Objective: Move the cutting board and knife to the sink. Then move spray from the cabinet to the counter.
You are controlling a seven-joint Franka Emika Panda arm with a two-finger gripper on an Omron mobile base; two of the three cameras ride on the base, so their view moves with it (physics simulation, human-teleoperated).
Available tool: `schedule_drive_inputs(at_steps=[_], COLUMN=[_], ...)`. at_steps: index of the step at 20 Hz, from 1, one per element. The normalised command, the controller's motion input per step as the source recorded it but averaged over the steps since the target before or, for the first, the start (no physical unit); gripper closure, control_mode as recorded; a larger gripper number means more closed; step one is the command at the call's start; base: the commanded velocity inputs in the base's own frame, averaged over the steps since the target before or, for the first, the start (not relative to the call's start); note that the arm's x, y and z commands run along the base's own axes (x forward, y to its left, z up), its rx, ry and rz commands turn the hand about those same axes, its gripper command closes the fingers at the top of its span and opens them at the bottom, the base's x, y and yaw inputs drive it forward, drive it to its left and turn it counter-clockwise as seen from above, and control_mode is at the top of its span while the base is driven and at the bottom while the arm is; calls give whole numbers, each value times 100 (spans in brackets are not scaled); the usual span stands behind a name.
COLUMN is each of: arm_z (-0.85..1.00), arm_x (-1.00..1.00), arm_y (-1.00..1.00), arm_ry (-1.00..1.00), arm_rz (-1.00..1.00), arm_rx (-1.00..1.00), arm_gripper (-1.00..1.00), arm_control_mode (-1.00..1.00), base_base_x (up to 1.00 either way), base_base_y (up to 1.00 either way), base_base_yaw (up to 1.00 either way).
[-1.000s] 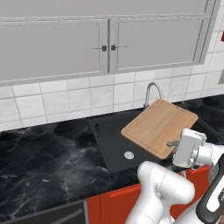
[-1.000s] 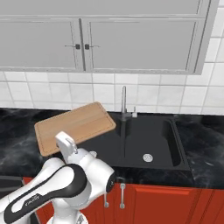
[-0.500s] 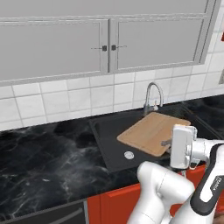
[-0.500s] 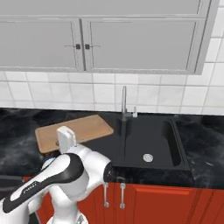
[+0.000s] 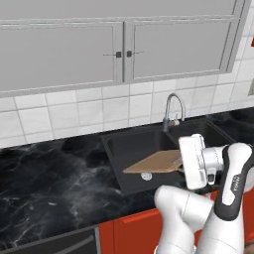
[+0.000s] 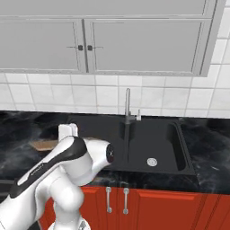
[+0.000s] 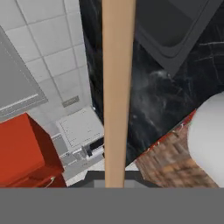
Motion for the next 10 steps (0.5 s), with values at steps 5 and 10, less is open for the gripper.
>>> schedule_drive_inputs(at_steps=[5,10], arm_z=[0,0], arm_x=[41,40], arm_y=[0,-1], arm_ry=[18,9], arm_rz=[1,3], arm_rx=[-3,-7], arm_gripper=[100,100], arm_control_mode=[-100,-100], base_base_x=[0,0], base_base_y=[0,0], base_base_yaw=[0,0])
